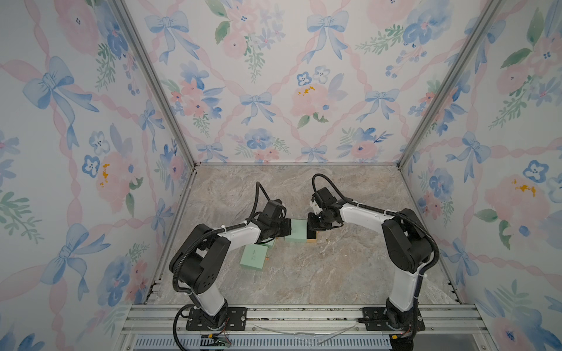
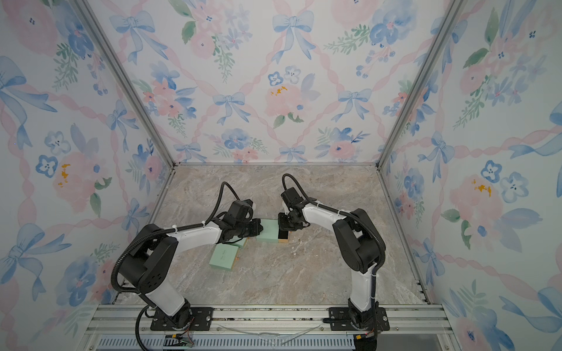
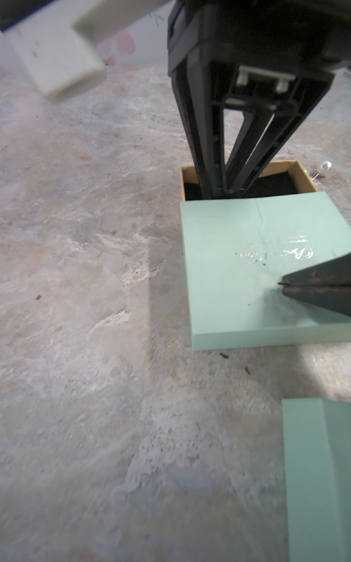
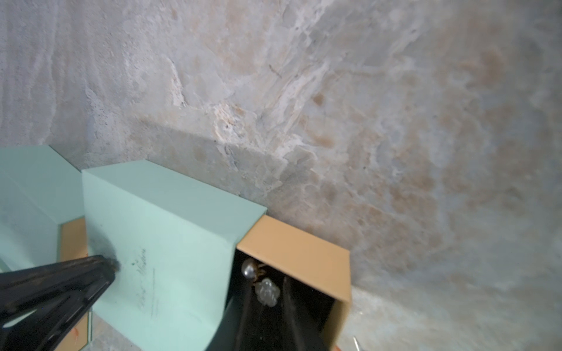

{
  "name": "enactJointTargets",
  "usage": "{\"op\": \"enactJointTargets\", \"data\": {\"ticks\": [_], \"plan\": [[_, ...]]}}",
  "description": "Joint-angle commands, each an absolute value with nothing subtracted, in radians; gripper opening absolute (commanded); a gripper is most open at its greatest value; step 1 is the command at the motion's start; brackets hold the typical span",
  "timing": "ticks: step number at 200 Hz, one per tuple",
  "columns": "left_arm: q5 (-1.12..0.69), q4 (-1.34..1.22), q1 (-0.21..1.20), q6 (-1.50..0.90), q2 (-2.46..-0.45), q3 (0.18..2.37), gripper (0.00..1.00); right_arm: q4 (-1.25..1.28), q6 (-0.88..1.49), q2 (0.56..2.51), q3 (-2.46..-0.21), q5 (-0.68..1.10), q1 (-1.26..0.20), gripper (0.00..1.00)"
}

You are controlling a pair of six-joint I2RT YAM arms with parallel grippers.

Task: Take out the earrings from the drawer-style jewelry box
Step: Pick up the earring from the drawer.

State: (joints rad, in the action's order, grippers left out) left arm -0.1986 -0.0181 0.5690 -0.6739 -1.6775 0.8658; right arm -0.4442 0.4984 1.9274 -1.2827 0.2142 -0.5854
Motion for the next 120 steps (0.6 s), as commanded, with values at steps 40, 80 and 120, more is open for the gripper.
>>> {"op": "enactJointTargets", "data": {"ticks": [40, 80, 120], "plan": [[-0.163, 0.071, 0.563, -0.66, -1.7, 0.831, 0.0, -0.424, 0.518, 1.951, -1.287, 0.229, -0.583, 0.21], [-0.163, 0.07, 0.561, -0.659, -1.701, 0.83, 0.0, -0.423, 0.519, 1.948, -1.285, 0.229, -0.583, 0.2], [-0.163, 0.07, 0.561, -0.66, -1.701, 0.83, 0.0, -0.422, 0.519, 1.945, -1.282, 0.229, -0.581, 0.2]]}}
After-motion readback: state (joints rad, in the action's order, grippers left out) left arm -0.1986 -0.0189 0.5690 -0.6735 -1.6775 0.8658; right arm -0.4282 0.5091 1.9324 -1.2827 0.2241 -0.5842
